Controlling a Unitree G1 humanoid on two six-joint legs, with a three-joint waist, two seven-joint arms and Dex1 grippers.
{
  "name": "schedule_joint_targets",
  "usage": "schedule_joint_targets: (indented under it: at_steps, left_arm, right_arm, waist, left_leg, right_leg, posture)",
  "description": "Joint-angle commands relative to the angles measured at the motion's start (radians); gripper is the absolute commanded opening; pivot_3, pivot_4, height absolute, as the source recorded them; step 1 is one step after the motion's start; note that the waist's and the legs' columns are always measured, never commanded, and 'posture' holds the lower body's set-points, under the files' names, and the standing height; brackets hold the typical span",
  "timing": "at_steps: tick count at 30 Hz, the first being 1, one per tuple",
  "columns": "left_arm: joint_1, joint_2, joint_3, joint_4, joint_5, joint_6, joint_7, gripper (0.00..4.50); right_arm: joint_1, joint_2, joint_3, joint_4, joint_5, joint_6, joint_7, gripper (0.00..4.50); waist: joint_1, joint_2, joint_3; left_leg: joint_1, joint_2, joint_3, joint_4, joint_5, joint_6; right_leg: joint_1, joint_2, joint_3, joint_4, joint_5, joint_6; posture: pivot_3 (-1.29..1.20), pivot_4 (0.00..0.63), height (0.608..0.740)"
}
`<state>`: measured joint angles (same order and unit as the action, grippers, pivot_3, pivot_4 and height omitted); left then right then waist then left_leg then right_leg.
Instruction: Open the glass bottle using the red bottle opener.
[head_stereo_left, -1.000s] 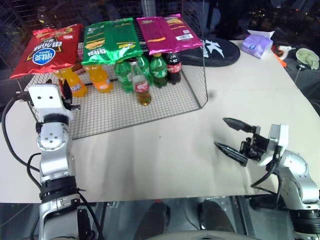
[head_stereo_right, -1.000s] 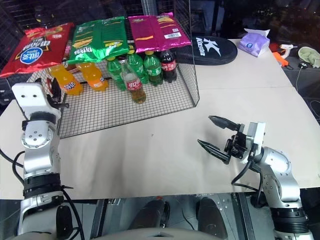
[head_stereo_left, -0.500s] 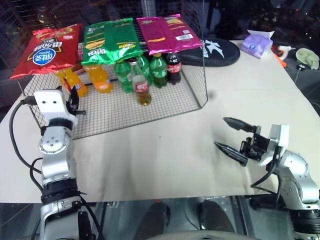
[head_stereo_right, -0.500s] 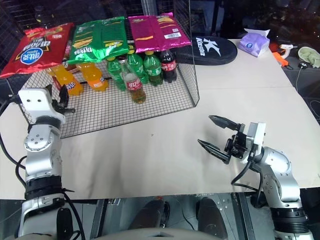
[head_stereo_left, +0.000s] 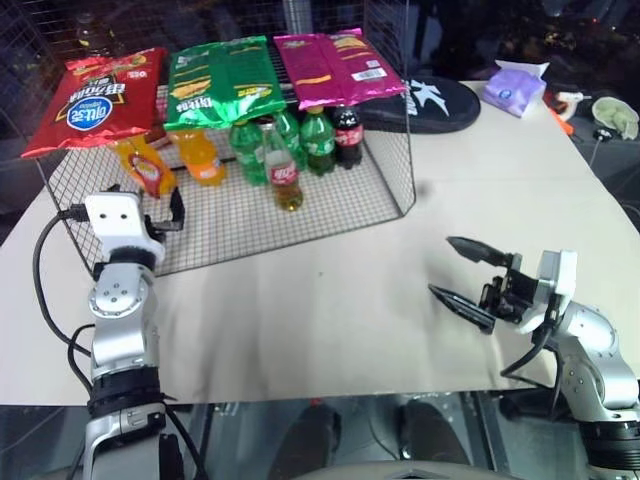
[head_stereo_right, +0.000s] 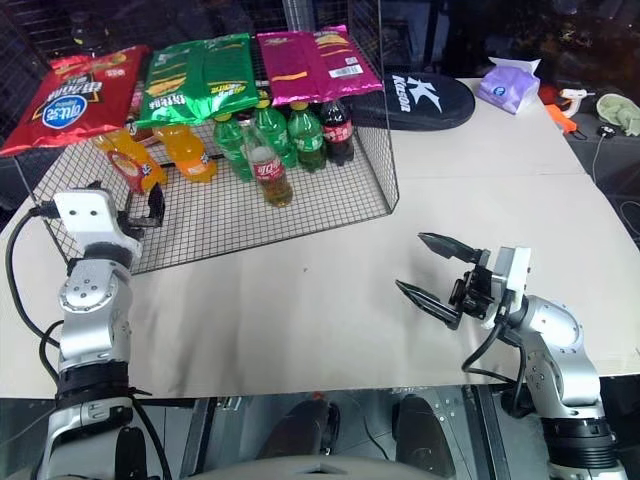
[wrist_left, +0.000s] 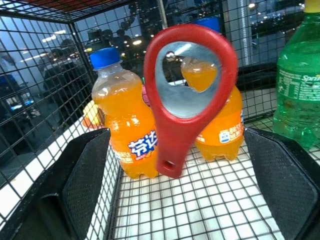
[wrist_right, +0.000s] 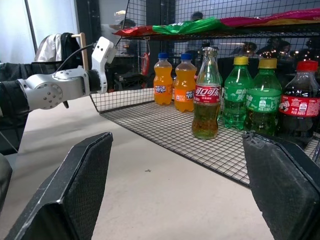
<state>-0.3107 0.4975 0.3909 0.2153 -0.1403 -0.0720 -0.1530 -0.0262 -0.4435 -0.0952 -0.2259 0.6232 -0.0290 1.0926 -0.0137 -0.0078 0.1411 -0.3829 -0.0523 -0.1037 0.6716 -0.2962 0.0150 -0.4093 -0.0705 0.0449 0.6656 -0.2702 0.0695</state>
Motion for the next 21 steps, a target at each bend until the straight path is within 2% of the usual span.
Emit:
schedule_joint_targets:
  at_steps: [1,14,19,20,21]
  left_arm:
    - [-0.057,0.031,0.015,0.022,-0.002,-0.010,0.007,4.42]
    - [-0.198,0.026,-0.031,0.203,-0.007,-0.023,-0.044,4.42]
    - [-0.223,0.020,-0.039,0.225,-0.014,-0.032,-0.050,2.18]
    - [-0.223,0.018,-0.040,0.223,-0.015,-0.032,-0.053,1.93]
    - [-0.222,0.017,-0.041,0.221,-0.015,-0.031,-0.054,1.39]
  right_arm:
    - [-0.003,0.004,-0.001,-0.037,0.003,-0.012,-0.007,4.21]
    - [-0.001,0.005,0.005,-0.053,-0.005,-0.013,-0.031,4.21]
    - [0.008,0.008,0.007,-0.062,-0.010,-0.016,-0.042,4.21]
    - [0.012,0.009,0.009,-0.066,-0.012,-0.017,-0.045,4.21]
    - [0.016,0.011,0.010,-0.068,-0.014,-0.018,-0.047,4.21]
  waist:
    - [0.000,0.000,0.000]
    - [-0.001,0.000,0.000]
    - [-0.001,0.000,0.000]
    - [-0.001,0.000,0.000]
    - [-0.001,0.000,0.000]
  left_leg:
    - [0.000,0.000,0.000,0.000,0.000,0.000]
    - [0.000,-0.001,0.000,0.001,0.000,0.000]
    - [0.000,-0.001,0.000,0.001,0.000,0.000]
    - [0.000,-0.001,0.000,0.001,0.000,0.000]
    - [0.000,-0.001,0.000,0.001,0.000,0.000]
  right_leg:
    - [0.000,0.000,0.000,0.000,0.000,0.000]
    - [0.000,0.000,0.000,0.001,0.000,0.000]
    - [0.000,0.000,0.000,0.001,0.000,0.000]
    - [0.000,0.000,0.000,0.001,0.000,0.000]
    - [0.000,0.000,0.000,0.001,0.000,0.000]
  posture:
    - [0.00,0.150,0.740]
    - [0.00,0.150,0.740]
    - [0.00,0.150,0.740]
    - [0.00,0.150,0.740]
    - [0.00,0.150,0.740]
